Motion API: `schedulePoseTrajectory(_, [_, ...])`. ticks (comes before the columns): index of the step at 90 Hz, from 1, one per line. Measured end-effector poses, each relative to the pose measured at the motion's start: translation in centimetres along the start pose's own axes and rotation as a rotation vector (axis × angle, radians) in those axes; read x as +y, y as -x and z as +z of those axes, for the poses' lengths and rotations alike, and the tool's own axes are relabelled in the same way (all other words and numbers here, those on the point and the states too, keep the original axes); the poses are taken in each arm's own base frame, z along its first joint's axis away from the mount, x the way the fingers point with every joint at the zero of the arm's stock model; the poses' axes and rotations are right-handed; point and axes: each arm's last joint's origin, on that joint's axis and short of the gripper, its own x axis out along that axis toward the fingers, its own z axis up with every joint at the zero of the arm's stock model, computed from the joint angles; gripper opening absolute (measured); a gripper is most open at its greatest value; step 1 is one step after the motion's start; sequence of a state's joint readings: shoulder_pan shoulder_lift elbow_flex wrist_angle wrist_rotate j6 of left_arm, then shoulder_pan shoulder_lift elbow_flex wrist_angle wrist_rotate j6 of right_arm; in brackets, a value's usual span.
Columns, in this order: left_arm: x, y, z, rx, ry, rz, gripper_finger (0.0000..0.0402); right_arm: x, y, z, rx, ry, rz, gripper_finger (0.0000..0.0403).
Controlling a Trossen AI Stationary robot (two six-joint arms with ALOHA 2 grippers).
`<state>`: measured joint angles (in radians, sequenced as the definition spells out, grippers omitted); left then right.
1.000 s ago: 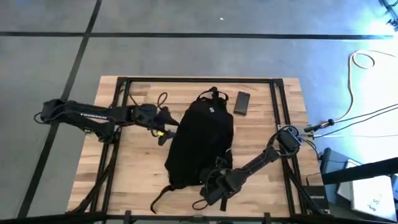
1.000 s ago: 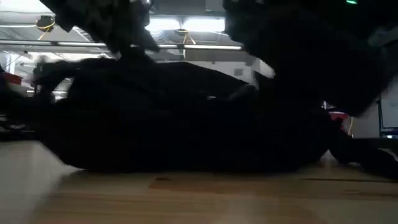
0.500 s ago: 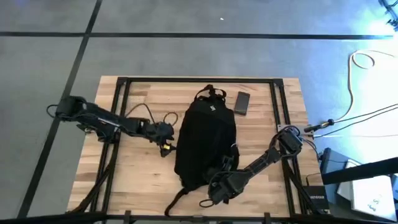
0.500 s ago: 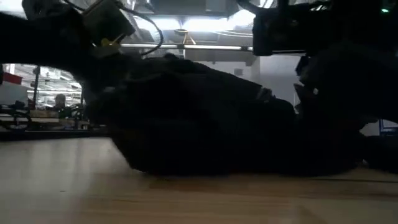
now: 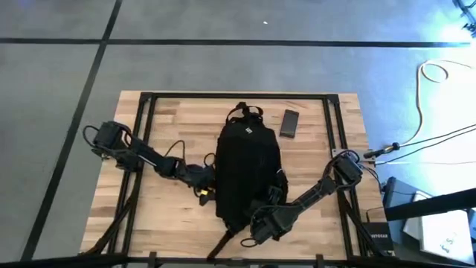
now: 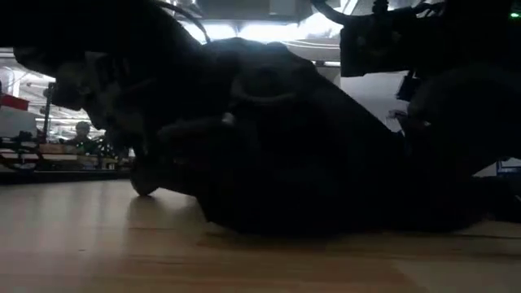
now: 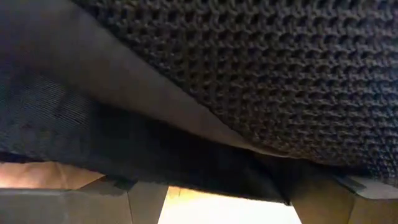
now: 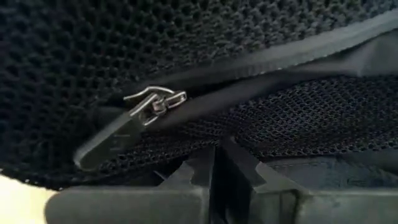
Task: Unpack backpack
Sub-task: Adjust the black bag
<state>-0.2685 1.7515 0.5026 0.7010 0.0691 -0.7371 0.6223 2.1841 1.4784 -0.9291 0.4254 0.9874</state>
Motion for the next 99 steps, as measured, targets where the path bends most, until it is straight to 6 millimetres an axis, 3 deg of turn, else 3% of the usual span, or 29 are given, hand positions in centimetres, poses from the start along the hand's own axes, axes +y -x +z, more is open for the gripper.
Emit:
schedulePoseTrajectory(35, [-1.3,0.0,0.6,-0.144,-0.004,-0.064,0.0251,0.0,0.0,0.0,0.008,-0.001,0.007,0.0003])
schedulePoseTrajectory(43, [-1.9,0.0,0.5,-0.187,-0.044,-0.068,0.0199,0.0,0.0,0.0,0.009,-0.001,0.007,0.0003])
schedulePoseTrajectory(57, [-2.3,0.0,0.6,-0.201,-0.088,-0.098,0.004,0.1,0.2,-0.4,0.015,0.014,-0.005,0.0003])
schedulePoseTrajectory(61, [-2.3,0.0,0.5,-0.195,-0.092,-0.103,0.0018,0.1,0.2,-0.5,0.019,0.022,-0.01,0.0003])
schedulePoseTrajectory(81, [-2.5,0.5,1.0,-0.168,-0.094,-0.132,0.0002,0.0,0.3,-0.7,0.026,0.029,-0.02,0.0003])
schedulePoseTrajectory(99, [-3.3,3.0,1.9,-0.11,-0.152,-0.081,0.0,0.2,0.4,-1.0,0.025,0.04,-0.024,0.0003])
